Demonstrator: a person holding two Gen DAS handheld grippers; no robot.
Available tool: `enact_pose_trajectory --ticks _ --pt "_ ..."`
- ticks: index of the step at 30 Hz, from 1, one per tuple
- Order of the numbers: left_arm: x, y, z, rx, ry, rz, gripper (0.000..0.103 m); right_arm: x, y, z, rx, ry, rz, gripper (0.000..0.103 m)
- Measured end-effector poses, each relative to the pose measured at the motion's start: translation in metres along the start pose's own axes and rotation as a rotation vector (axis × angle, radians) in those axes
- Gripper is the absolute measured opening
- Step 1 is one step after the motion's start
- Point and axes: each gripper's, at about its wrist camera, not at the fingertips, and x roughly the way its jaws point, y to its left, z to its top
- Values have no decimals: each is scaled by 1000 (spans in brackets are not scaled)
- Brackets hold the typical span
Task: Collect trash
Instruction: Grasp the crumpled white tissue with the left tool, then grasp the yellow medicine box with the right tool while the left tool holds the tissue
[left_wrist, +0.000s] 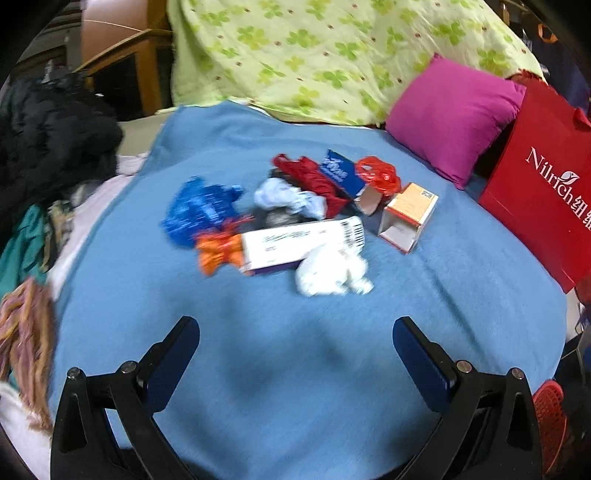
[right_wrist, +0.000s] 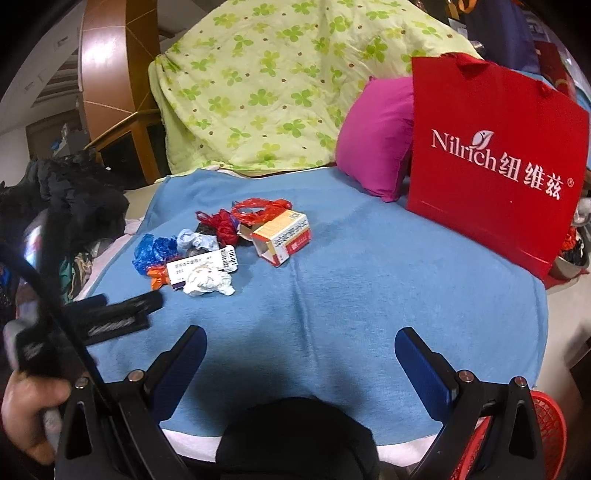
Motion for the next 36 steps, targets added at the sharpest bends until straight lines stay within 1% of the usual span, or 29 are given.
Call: enact_pose_trajectory --ticks 2,6,11,12,13,14,15,16,19,23,26,28,30,32,34,36 --pt "14 -10 10 12 17 -7 103 2 -7 2 15 2 -3 103" --pt "51 -30 27 46 50 23 103 10 -22 5 49 15 -13 103" --pt "84 -32 35 46 90 62 103 22 -33 6 76 36 -24 103" --pt "87 -31 35 43 93 55 98 24 -35 7 79 40 -26 103" --pt "90 -30 35 43 98 33 78 27 -35 7 82 45 -27 103" --pt "93 -28 34 45 113 20 60 29 -36 7 82 47 -28 103" --pt "99 -25 33 40 149 -5 43 32 -35 8 80 51 -30 103" --pt "97 -20 31 21 133 -28 42 35 -34 8 77 56 -32 103" --pt "83 -10 25 17 105 -71 38 42 -30 11 62 63 -36 103" --pt "56 8 9 11 55 -96 38 55 -21 22 26 71 -41 103" --pt "34 34 -3 -16 10 -85 38 69 -10 38 -24 61 -34 103" --pt "24 57 -9 -47 -22 -55 38 81 -3 49 -60 54 -18 103" --pt "23 83 -11 -82 -34 -27 38 97 6 66 -104 51 1 103" --pt "27 97 -12 -113 -37 -16 38 117 17 82 -175 56 53 103" --pt "34 114 -16 -151 -31 -15 38 143 29 98 -260 104 106 103" --pt "41 123 -18 -179 -19 -22 38 165 37 109 -345 152 133 103"
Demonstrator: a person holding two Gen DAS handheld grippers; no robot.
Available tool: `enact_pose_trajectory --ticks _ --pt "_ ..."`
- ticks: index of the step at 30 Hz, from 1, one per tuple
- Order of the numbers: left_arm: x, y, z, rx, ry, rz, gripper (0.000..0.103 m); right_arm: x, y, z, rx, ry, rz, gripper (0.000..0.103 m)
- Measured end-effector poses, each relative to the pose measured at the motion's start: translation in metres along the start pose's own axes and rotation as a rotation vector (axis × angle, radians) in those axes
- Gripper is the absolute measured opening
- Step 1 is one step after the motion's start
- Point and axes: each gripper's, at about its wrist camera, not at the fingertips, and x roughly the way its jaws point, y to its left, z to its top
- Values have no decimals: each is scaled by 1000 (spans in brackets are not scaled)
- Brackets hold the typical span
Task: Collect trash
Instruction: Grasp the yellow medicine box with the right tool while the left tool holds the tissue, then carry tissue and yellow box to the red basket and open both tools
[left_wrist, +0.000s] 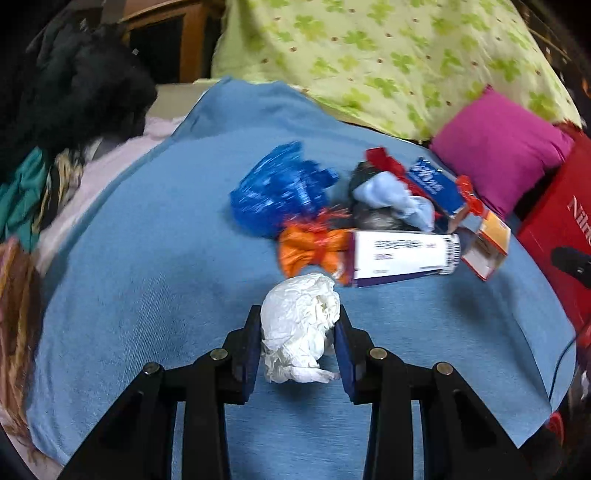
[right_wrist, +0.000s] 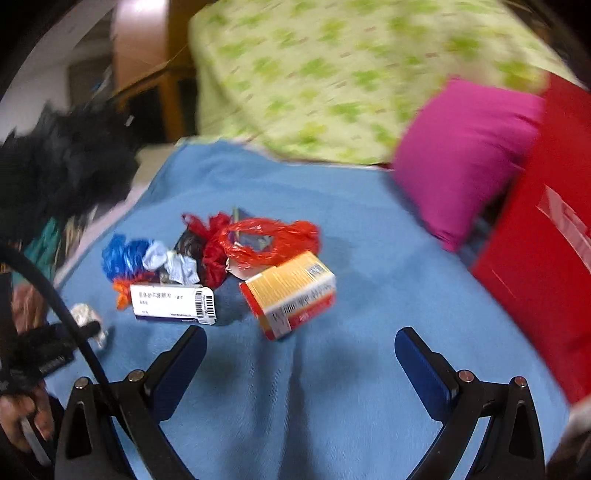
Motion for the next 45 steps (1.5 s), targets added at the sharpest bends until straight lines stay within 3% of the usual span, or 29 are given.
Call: enact_pose_trajectory --ticks 11,19,20,22,23,30,37,45 --pt "13 2 4 -5 9 -15 38 65 10 34 -285 125 51 103" --pt "18 2 5 -2 16 -13 38 105 1 32 -257 191 60 103" --pt "19 2 5 0 16 -12 38 106 -4 30 -213 193 75 99" --pt "18 1 5 1 15 -10 38 107 -9 27 -164 212 92 83" --pt "18 1 4 2 14 -9 38 105 -14 24 -129 210 86 83" --pt "15 -2 1 17 -2 8 38 56 -30 8 -6 124 71 83" --pt "7 -13 -4 53 -7 22 38 -27 -61 -29 152 34 10 83" --pt "-46 -61 4 119 -71 -76 38 -147 -108 -90 319 -88 -77 83"
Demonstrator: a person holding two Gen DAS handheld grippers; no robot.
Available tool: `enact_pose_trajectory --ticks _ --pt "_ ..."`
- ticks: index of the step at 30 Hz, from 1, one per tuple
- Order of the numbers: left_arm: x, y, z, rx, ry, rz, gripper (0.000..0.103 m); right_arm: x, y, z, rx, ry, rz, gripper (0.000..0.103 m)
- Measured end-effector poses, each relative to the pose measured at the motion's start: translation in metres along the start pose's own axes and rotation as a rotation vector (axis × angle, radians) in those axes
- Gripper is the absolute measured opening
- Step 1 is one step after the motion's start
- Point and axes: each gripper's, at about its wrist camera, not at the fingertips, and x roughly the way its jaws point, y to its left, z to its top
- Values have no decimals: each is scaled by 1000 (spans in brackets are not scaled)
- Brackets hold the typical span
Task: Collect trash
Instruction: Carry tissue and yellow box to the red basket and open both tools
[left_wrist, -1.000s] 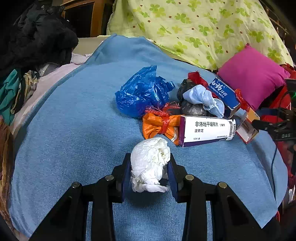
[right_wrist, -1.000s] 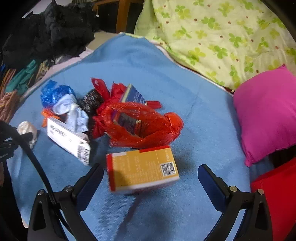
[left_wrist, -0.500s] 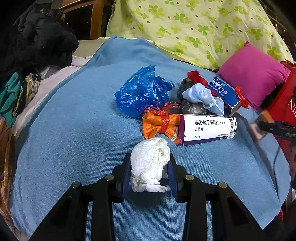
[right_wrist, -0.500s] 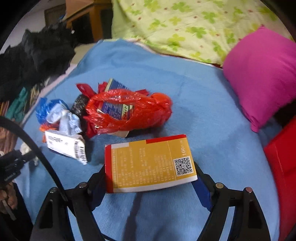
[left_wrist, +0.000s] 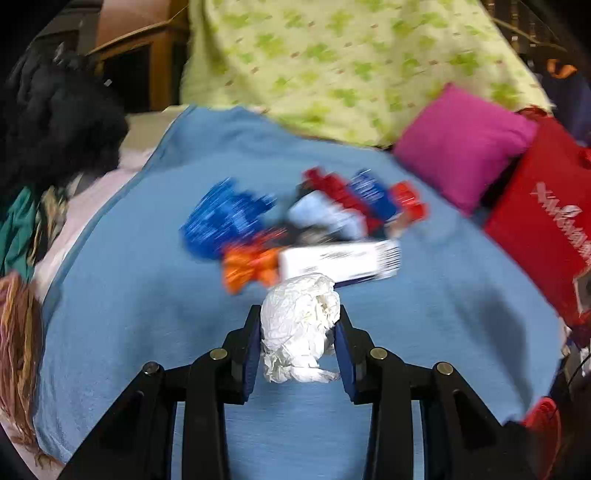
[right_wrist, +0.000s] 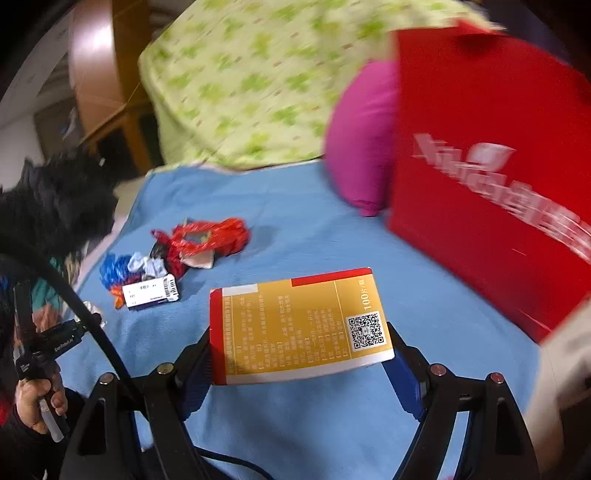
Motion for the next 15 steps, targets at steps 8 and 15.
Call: enact_pose_trajectory --ticks 8,15 --pt "-51 -96 16 137 -70 -181 38 -111 -50 -36 129 -125 -65 83" --pt "-78 -179 1 251 -64 -328 38 -197 -72 -75 187 -184 -123 83"
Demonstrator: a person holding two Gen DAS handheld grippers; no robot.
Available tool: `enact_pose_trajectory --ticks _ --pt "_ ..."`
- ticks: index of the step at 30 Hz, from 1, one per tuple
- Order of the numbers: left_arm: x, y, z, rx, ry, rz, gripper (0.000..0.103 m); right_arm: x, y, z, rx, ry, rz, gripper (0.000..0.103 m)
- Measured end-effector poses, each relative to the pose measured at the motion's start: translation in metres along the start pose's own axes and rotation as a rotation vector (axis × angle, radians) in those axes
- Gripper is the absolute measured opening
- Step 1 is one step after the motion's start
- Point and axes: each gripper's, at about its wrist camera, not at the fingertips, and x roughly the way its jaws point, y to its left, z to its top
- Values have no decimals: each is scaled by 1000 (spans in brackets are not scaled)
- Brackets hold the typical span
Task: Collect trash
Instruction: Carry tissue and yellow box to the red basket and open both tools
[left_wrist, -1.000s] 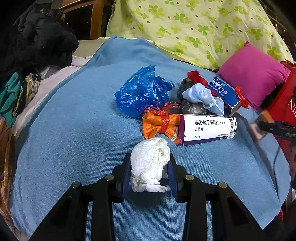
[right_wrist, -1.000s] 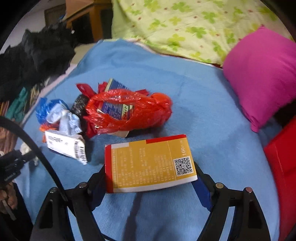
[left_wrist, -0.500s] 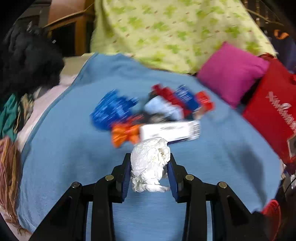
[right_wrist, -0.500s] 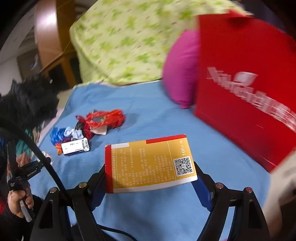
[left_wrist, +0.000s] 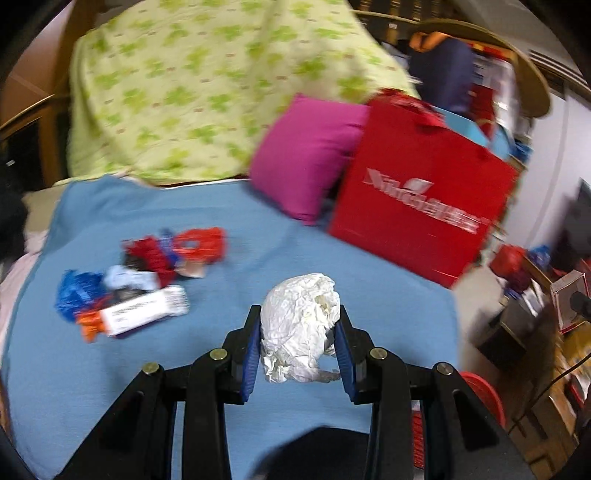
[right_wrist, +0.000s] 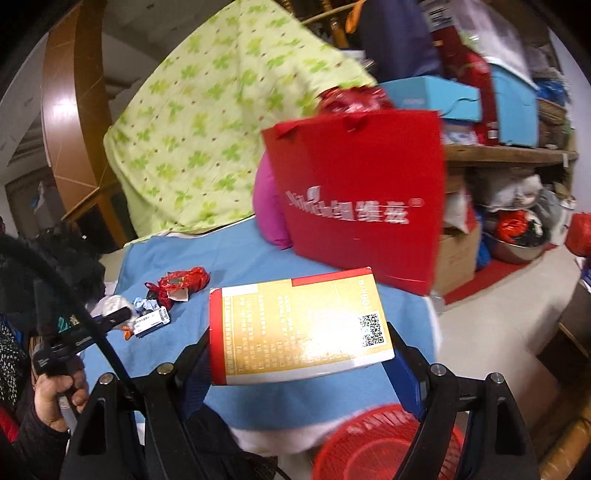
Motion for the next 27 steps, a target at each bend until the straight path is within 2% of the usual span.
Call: enact_pose_trajectory --ticks 5,12,19,27 --pt "5 -65 -12 90 38 -103 38 -26 -32 -39 49 36 -76 83" --pt "23 -130 -37 211 114 -177 38 7 -91 -108 196 181 -154 83" --pt "49 -166 -54 252 188 -224 38 50 -114 -161 219 306 -185 84" --pt "74 -201 -71 295 260 -270 38 74 -122 -190 228 399 -173 85"
